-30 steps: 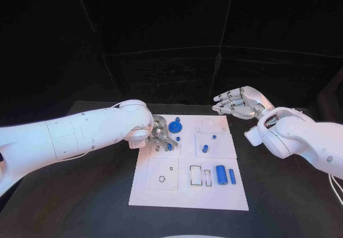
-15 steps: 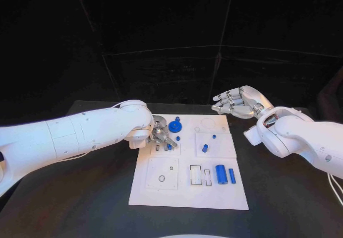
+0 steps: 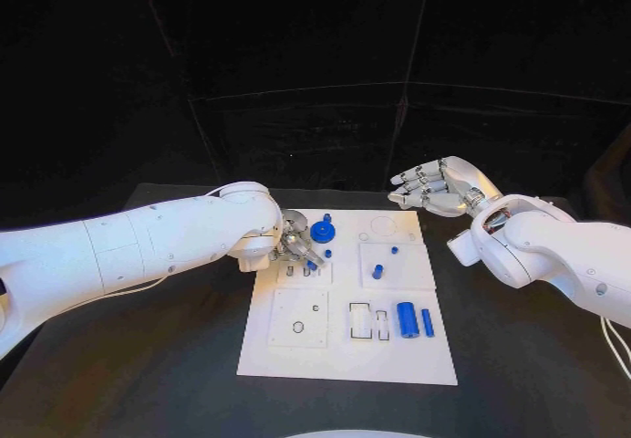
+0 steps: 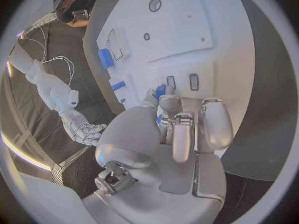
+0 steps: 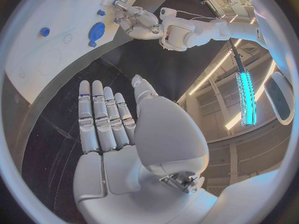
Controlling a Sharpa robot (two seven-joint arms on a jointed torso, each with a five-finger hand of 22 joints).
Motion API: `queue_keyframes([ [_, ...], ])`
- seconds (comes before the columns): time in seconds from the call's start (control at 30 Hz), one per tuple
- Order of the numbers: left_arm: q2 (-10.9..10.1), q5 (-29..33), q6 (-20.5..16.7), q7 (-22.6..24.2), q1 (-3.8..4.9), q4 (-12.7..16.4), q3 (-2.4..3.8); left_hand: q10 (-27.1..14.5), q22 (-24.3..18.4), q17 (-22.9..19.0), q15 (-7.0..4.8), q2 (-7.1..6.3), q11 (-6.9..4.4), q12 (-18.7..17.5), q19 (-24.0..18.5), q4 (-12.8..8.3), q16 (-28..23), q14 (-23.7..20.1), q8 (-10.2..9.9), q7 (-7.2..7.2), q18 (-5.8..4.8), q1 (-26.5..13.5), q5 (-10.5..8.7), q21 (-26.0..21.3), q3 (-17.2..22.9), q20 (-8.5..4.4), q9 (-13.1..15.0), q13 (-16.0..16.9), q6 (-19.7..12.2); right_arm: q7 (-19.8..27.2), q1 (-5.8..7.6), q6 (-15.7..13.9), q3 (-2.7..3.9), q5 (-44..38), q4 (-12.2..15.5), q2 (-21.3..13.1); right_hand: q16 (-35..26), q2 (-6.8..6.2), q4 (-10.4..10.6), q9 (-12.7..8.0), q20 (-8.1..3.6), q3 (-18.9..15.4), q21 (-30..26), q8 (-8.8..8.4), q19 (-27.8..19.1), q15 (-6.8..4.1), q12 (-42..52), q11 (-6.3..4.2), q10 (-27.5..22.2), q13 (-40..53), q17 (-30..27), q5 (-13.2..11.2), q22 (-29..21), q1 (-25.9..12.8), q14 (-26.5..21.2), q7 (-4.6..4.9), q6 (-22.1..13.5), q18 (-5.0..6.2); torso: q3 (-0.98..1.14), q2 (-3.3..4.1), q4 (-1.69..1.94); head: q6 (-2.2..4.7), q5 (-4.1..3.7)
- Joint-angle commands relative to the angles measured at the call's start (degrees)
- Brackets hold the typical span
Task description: Assemble the parts on the task board
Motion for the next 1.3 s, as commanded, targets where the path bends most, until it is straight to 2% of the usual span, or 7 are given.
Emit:
queue_keyframes([
  [0.03, -0.55, 3.79, -2.92, 1.87, 0.02, 0.48, 0.01, -0.29, -0.18, 15.09, -0.22, -1.78, 0.08, -0.81, -0.38, -9.02, 0.19, 5.93, 0.84, 0.23, -0.72, -2.62, 0.06, -0.37, 12.80, 0.33, 0.42, -0.76, -0.32, 0.69, 0.11, 0.19, 0.03, 0.52, -0.21, 0.15, -0.31, 0.72, -0.41, 0.05, -0.02, -0.07, -0.38, 0.40, 0.42, 0.09, 0.36, 0.18, -0.28, -0.13, -0.14, 0.38, -0.11, 0.00, 0.30, 1.23, -0.36, 0.69, 0.02, -0.01, 0.06, -0.03, -0.05],
  [0.3, -2.43, 4.47, -5.21, 1.52, 0.20, 2.52, 0.02, 0.38, 0.56, 15.09, 0.05, -7.93, 0.42, -1.21, -0.21, -10.48, 0.19, 5.93, 2.44, 0.08, -0.69, -11.89, -0.14, -0.22, 30.96, 0.36, 2.02, -1.29, -0.49, 0.85, 0.11, 0.35, 0.03, 0.77, -0.86, 0.45, -0.35, 0.82, -0.43, 0.06, -0.02, -0.05, -0.50, 0.45, 0.45, 0.10, 0.38, 0.20, -0.33, -0.25, -0.25, 0.40, -0.18, -0.02, 0.28, 1.26, -0.34, 0.69, 0.06, -0.05, 0.10, -0.02, 0.18],
  [0.43, -3.46, 2.88, -7.40, 1.52, 0.21, 4.05, 0.00, 0.61, 1.35, 15.09, -0.01, -9.49, 0.44, -1.06, 0.09, -10.54, 0.19, 5.93, 3.30, -0.01, -0.82, -14.17, 0.13, 0.17, 35.46, 0.35, 2.78, -1.28, -0.60, 0.90, 0.11, 0.45, 0.02, 0.81, -1.08, 0.49, -0.37, 0.87, -0.41, 0.06, -0.02, -0.05, -0.55, 0.48, 0.48, 0.10, 0.40, 0.21, -0.34, -0.30, -0.29, 0.40, -0.21, -0.07, 0.28, 1.29, -0.32, 0.69, 0.07, -0.07, 0.12, -0.02, 0.34],
  [0.63, -5.00, -0.57, -12.26, 1.97, 0.01, 6.65, -0.12, 1.14, 2.16, 15.09, -0.08, -10.75, 0.26, -0.53, 0.40, -11.10, 0.19, 5.93, 3.84, -0.15, -0.95, -15.14, 0.22, 0.60, 38.45, 0.27, 3.23, -0.76, -0.51, 0.97, 0.11, 0.56, 0.02, 0.90, -1.29, 0.42, -0.38, 0.89, -0.38, 0.07, -0.02, -0.08, -0.63, 0.51, 0.50, 0.10, 0.43, 0.22, -0.35, -0.37, -0.35, 0.39, -0.26, -0.14, 0.29, 1.31, -0.30, 0.69, 0.18, -0.18, 0.42, -0.08, 0.53],
  [0.77, -6.17, -2.35, -15.15, 2.12, -0.38, 8.62, -1.00, 1.26, 2.42, 15.09, -0.11, -11.02, 0.23, -0.40, 0.51, -11.13, 0.19, 5.93, 3.96, -0.19, -0.99, -15.40, 0.18, 0.75, 39.02, 0.25, 3.32, -0.64, -0.46, 1.00, 0.11, 0.62, 0.02, 0.91, -1.45, 0.35, -0.38, 0.89, -0.38, 0.07, -0.02, -0.08, -0.63, 0.51, 0.50, 0.10, 0.43, 0.22, -0.35, -0.37, -0.35, 0.39, -0.26, -0.14, 0.29, 1.31, -0.30, 0.69, 0.33, -0.32, 0.90, -0.30, 0.40],
  [0.97, -6.89, -5.66, -17.85, 2.46, -1.12, 9.87, -1.68, 1.39, 2.80, 15.09, -0.14, -11.33, 0.20, -0.31, 0.66, -11.12, 0.19, 5.93, 4.11, -0.23, -1.06, -15.72, 0.18, 0.98, 39.73, 0.22, 3.44, -0.57, -0.42, 1.03, 0.11, 0.72, 0.02, 0.92, -1.66, 0.33, -0.38, 0.89, -0.38, 0.07, -0.02, -0.08, -0.63, 0.51, 0.50, 0.10, 0.43, 0.22, -0.35, -0.37, -0.35, 0.39, -0.26, -0.14, 0.29, 1.31, -0.30, 0.69, 0.48, -0.49, 1.41, -0.53, 0.35],
  [1.3, -6.78, -9.99, -20.63, 2.44, -2.66, 10.16, -1.91, 1.66, 3.29, 15.09, -0.17, -11.58, 0.15, 0.04, 0.87, -11.12, 0.19, 5.93, 4.23, -0.27, -1.15, -15.92, 0.17, 1.27, 40.20, 0.19, 3.52, -0.22, -0.34, 1.30, 0.11, 0.97, 0.01, 0.69, -1.90, 0.53, -0.40, 0.91, -0.36, 0.07, -0.01, -0.12, -0.72, 0.55, 0.53, 0.11, 0.46, 0.24, -0.37, -0.47, -0.44, 0.37, -0.32, -0.24, 0.30, 1.32, -0.29, 0.69, 0.53, -0.48, 1.39, -0.50, 0.16],
])
